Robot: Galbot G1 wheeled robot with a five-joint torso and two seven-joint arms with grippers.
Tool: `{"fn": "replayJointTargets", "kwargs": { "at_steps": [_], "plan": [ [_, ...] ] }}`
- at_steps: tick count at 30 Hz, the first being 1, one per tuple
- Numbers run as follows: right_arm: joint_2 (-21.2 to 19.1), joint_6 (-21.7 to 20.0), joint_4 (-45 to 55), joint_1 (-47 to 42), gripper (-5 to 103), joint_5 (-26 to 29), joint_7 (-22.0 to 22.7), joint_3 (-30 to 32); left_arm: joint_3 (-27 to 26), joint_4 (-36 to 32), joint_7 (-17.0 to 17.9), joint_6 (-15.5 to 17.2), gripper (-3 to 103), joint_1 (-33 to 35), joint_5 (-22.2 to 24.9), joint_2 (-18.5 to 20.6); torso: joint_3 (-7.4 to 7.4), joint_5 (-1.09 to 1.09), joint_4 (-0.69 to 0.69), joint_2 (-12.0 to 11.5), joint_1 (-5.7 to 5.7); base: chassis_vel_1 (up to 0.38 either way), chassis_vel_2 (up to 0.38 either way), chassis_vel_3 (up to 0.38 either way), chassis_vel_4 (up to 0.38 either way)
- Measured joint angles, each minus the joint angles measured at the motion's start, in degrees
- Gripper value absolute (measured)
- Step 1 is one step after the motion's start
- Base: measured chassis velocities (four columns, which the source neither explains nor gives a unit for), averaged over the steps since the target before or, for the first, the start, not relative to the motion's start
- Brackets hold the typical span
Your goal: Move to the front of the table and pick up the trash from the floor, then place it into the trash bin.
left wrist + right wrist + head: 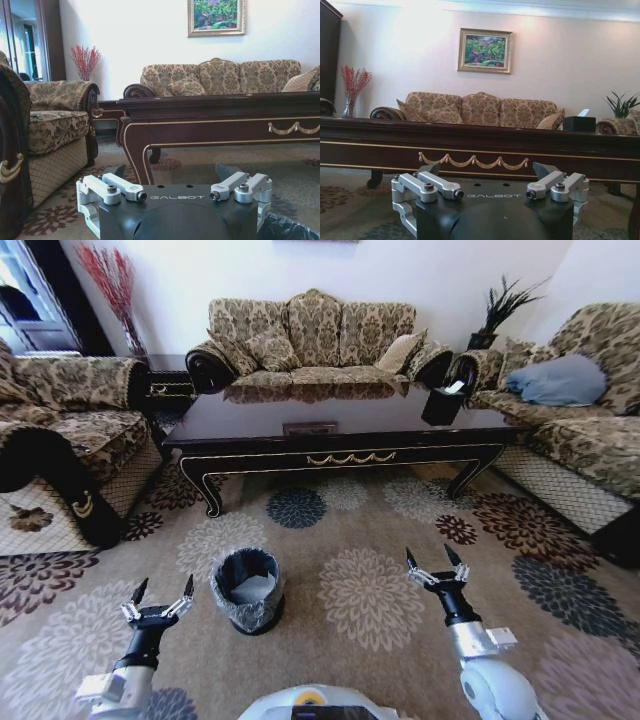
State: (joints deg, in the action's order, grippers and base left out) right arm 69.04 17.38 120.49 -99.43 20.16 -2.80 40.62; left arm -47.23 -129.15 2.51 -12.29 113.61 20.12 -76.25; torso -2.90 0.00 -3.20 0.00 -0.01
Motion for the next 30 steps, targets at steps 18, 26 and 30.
{"fn": "replayJointTargets", "kwargs": {
  "at_steps": [18,26,30],
  "plan": [
    [0.9,1.4,-0.5,-0.4,100,-1.7,-2.0,-0.1,0.3,0.0,0.3,0.5,100,0.3,-0.7,0.1,0.00,0.00,0.00,0.0,0.01,0.000,0.000,0.000,0.000],
    [0.9,1.4,-0.5,-0.3,100,-1.6,-2.0,-0.2,0.3,0.0,0.3,0.6,100,0.3,-0.6,0.2,0.00,0.00,0.00,0.0,0.01,0.000,0.000,0.000,0.000],
    [0.9,1.4,-0.5,-0.3,100,-1.6,-2.0,-0.2,0.3,0.1,0.3,0.6,100,0.3,-0.6,0.2,0.00,0.00,0.00,0.0,0.01,0.000,0.000,0.000,0.000]
  ]
}}
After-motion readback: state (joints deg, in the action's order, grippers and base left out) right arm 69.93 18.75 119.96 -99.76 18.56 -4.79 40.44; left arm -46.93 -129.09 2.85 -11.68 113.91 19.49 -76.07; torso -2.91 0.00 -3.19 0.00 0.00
